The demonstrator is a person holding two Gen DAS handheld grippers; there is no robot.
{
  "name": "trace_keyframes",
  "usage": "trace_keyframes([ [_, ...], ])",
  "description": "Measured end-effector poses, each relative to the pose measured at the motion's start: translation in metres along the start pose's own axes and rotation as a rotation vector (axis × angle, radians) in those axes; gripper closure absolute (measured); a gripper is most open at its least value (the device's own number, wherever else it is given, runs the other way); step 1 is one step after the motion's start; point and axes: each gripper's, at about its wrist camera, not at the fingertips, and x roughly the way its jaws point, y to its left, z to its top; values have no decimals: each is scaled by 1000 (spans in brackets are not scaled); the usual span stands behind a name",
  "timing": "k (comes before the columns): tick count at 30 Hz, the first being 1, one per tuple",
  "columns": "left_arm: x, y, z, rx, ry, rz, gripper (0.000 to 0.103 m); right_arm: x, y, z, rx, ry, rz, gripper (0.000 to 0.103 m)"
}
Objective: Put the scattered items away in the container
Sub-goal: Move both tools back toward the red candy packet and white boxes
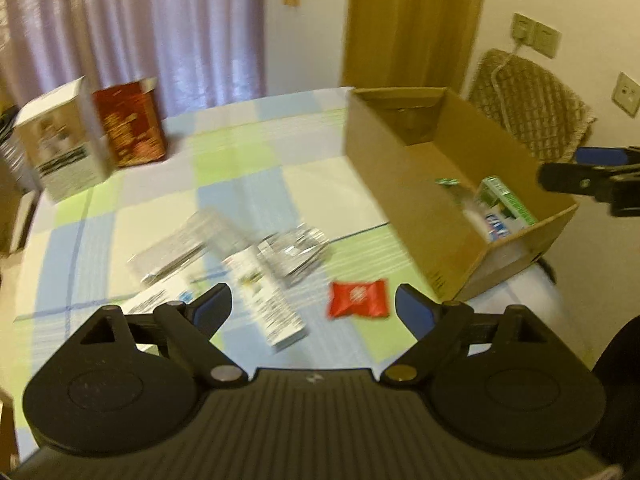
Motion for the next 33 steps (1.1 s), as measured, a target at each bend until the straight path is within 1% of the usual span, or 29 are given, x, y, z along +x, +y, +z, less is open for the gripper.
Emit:
trace_keyframes([
  [5,-13,28,-26,-32,17,46,15,0,36,-12,-44,16,50,0],
  [8,-20,38,-37,-46,21,58,14,1,54,-20,-62,32,80,0],
  [15,-28,57,-54,-78,18,74,11,17,89,-44,-93,86,102,0],
  [24,-19,74,-66,-101,31,86,9,55,109,-70,-90,149,76,0],
  [33,5,85,-69,-109,45,84,9,96,104,-78,5,179,0,0],
])
